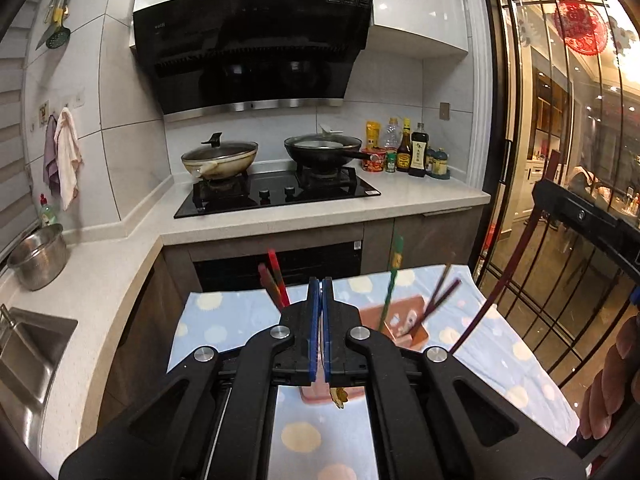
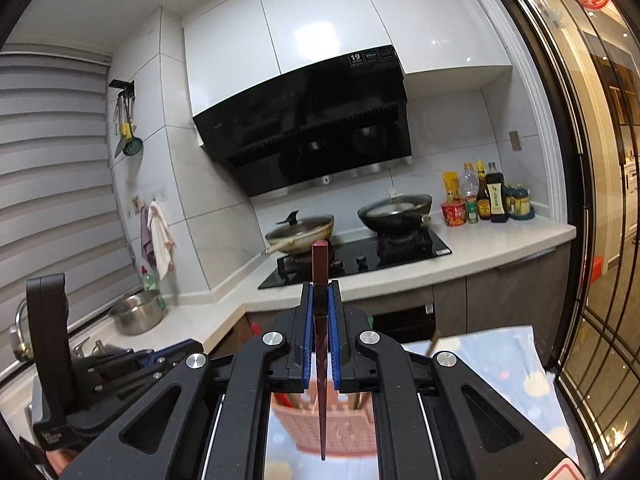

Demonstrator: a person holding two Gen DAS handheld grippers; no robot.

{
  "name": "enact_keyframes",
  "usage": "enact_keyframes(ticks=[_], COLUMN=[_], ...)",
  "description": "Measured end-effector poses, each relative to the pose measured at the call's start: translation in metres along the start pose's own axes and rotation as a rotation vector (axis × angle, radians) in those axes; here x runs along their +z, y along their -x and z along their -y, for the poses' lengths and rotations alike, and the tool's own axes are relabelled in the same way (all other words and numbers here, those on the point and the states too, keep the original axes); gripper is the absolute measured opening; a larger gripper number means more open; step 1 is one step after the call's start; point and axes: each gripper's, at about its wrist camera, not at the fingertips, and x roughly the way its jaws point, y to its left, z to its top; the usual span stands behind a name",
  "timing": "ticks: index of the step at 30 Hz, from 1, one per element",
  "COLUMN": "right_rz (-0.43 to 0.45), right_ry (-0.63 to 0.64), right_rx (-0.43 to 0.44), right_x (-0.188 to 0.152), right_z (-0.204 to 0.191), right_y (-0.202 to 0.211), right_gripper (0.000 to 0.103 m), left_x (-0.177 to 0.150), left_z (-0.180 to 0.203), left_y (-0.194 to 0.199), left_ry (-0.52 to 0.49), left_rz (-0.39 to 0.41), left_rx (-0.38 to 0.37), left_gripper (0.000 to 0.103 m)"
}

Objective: Organize utensils

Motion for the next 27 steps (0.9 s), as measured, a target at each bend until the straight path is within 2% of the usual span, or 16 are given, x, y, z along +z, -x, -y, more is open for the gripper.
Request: enact_keyframes(ticks=[6, 14, 21, 27], right_rz=[0.003, -0.074, -0.088, -0.005], right_ry=[-0.002, 0.019, 0.003, 0.013], right_rx=[-0.014, -0.048, -0.038, -0.008], right_x=[0.015, -0.008, -0.024, -0.002], right_z=[-0.003, 0.006, 0.015, 0.007], right_y=[-0.05, -0.099, -0.096, -0.06], right_gripper=[0.007, 0.007, 0.007, 0.007], left_x=[0.022, 0.011, -0.014, -0.049], left_z=[-0.004, -0.01, -0.022, -0.034], left_y=[-0.032, -0.07, -0.067, -0.059], left_ry=[-0.002, 0.013, 0.034, 0.04], left_rz=[-0.004, -0.055, -0.083, -0.117], left_rx=[0.02, 0.021, 0.021, 0.026], left_gripper=[0.001, 0.001, 0.001, 0.001])
